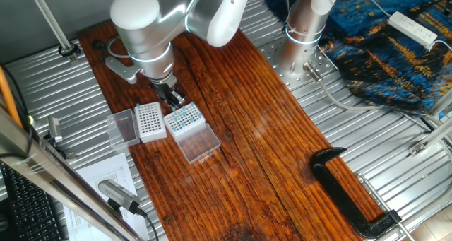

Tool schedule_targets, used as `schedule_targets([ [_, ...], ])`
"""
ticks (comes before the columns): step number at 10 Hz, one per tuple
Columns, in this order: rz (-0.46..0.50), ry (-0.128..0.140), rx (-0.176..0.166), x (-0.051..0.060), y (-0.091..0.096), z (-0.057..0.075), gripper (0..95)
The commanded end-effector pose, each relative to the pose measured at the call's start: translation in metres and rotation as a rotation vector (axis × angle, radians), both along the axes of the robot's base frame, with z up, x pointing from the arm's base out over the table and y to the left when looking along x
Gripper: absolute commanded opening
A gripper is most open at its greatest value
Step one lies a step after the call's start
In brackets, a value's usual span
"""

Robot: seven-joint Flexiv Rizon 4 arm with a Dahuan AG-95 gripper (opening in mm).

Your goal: Transfer all medium pipette tips from one holder to another

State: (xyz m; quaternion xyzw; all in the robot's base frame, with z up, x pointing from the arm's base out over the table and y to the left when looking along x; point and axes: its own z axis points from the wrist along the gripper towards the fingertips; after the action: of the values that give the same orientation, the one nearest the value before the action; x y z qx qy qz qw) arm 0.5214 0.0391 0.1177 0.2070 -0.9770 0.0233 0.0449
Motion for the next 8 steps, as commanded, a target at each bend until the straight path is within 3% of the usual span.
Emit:
schedule_targets([
  [1, 0.0, -0.002, 0.0, 0.0, 0.0, -0.001, 38.0],
  [3, -0.001, -0.006, -0.004, 0.003, -0.005, -0.003, 38.0],
  [4, 0.009, -0.005, -0.003, 0.01, -0.014, -0.003, 19.0],
  [7, 0.018, -0.001, 0.003, 0.05, -0.052, -0.009, 19.0],
  [8, 0.021, -0.001, 0.005, 0.059, -0.06, -0.011, 19.0],
])
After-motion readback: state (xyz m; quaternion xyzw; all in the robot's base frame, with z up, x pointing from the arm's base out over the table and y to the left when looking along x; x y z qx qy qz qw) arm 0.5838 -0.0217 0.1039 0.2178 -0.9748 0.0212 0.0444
